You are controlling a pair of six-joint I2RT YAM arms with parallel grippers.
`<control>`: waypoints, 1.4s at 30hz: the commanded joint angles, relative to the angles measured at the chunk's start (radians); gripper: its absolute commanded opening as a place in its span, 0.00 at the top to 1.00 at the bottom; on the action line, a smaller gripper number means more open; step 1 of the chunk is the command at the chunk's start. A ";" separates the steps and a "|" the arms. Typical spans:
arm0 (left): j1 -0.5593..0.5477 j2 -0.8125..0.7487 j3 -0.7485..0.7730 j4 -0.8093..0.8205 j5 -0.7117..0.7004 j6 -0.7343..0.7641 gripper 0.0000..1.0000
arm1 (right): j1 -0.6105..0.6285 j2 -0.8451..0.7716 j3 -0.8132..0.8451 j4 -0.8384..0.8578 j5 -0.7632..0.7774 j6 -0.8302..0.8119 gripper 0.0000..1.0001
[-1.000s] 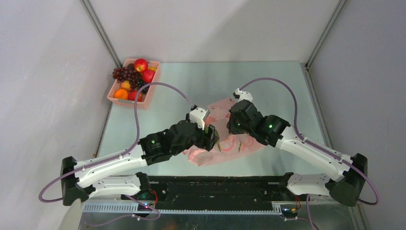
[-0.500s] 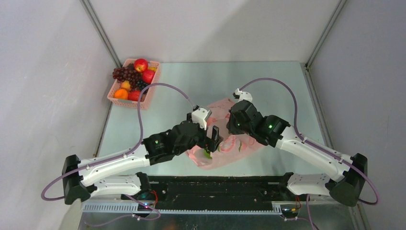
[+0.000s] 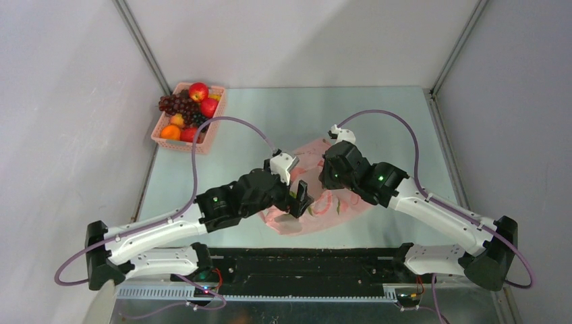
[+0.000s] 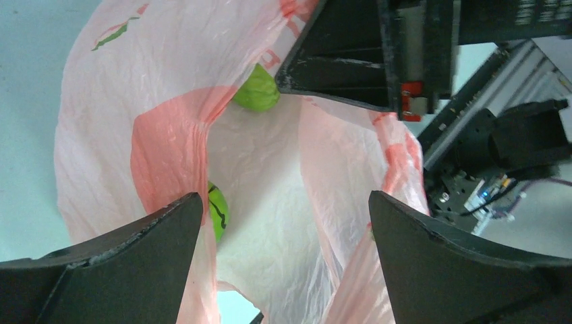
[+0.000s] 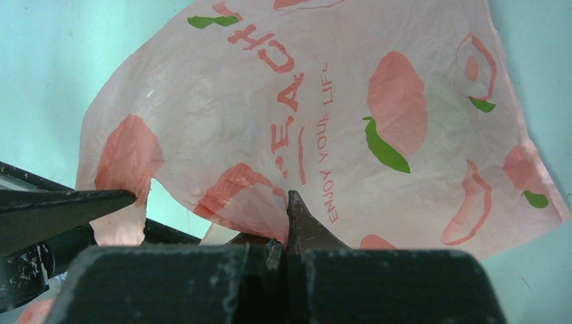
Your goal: Place the fake fruits into the plastic bag and tie a complex knot
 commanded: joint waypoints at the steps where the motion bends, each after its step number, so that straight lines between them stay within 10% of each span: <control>1: 0.019 -0.048 0.119 -0.070 0.102 0.056 0.01 | 0.006 -0.019 0.023 0.011 0.017 0.008 1.00; 11: 0.192 -0.114 0.291 -0.295 0.229 0.164 0.01 | 0.007 -0.028 0.023 0.012 0.023 0.006 1.00; 23: 0.768 -0.083 0.277 -0.331 0.206 0.197 0.01 | 0.011 -0.021 0.022 0.034 0.013 -0.009 1.00; 42: 1.259 0.609 0.563 -0.217 0.026 0.270 0.15 | 0.034 -0.025 0.021 0.057 -0.019 -0.038 1.00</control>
